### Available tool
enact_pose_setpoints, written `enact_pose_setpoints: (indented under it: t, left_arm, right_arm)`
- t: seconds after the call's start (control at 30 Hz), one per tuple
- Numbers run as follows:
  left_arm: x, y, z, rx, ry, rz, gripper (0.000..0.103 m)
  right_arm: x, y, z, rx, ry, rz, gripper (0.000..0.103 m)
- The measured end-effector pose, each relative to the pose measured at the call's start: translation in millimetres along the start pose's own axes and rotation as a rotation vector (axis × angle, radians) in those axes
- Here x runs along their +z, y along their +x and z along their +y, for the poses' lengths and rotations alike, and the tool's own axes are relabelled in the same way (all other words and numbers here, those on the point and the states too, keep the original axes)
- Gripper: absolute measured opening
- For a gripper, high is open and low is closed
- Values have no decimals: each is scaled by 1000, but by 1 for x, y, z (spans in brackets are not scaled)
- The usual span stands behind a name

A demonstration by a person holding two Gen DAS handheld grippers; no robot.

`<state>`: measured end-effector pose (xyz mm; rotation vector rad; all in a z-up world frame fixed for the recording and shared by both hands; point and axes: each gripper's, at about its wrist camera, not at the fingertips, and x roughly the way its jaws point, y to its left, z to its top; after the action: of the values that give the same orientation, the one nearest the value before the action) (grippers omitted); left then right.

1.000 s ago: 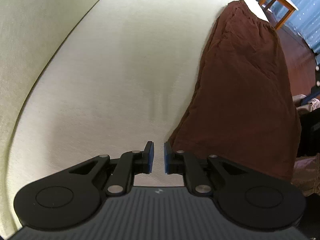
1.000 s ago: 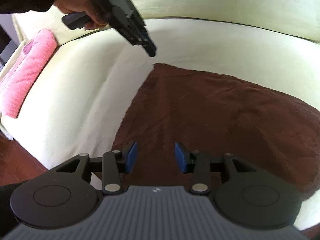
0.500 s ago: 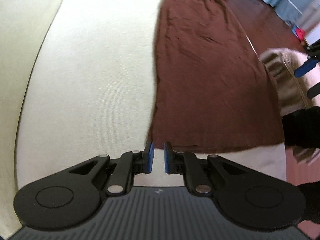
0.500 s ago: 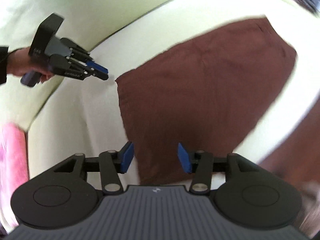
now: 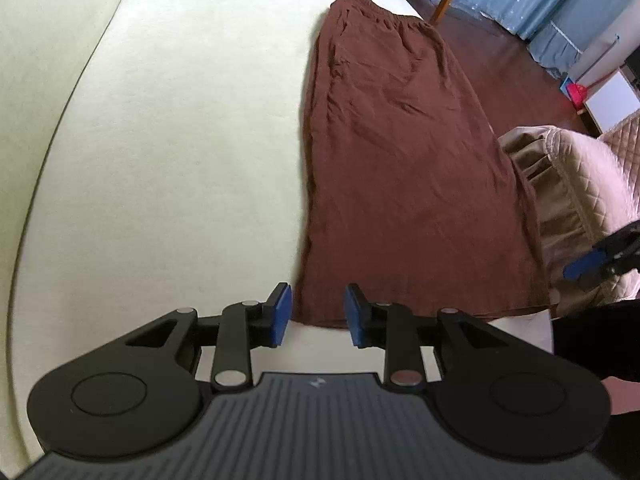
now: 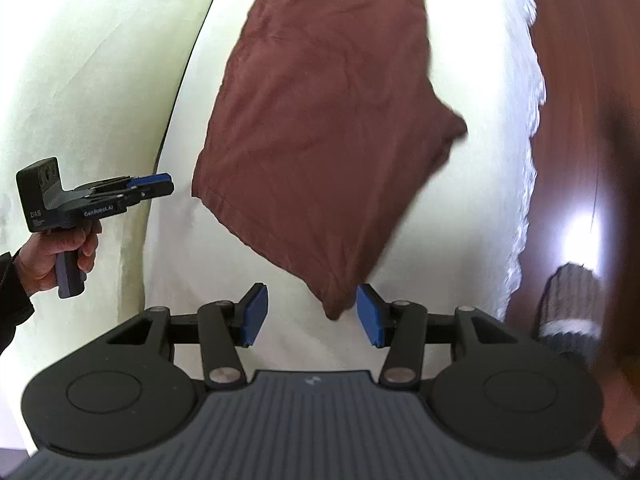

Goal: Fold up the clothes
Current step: 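Open the left gripper, leaving the shorts flat lengthwise on the cushion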

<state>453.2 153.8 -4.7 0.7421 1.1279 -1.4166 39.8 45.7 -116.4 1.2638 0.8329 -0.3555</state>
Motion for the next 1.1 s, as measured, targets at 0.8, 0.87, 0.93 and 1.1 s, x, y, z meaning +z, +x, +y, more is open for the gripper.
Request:
enact_pose_setpoints:
  t: [0.8,0.87,0.93,1.1]
  left_arm:
    - [17,51,33,-213,40,203,34]
    - [18,52,33,-222,52,208,36]
    - [18,53,34,-226,57,207,36]
    - [18,54,37,-252,34,185,36]
  right_arm:
    - [-52,13,-45,145,300,-257,45]
    - [-52,16,-45,144,293,-263,45]
    - [-54,18,-47,155,296,-276,45]
    - [-53,25,-53,228,341,-292,47]
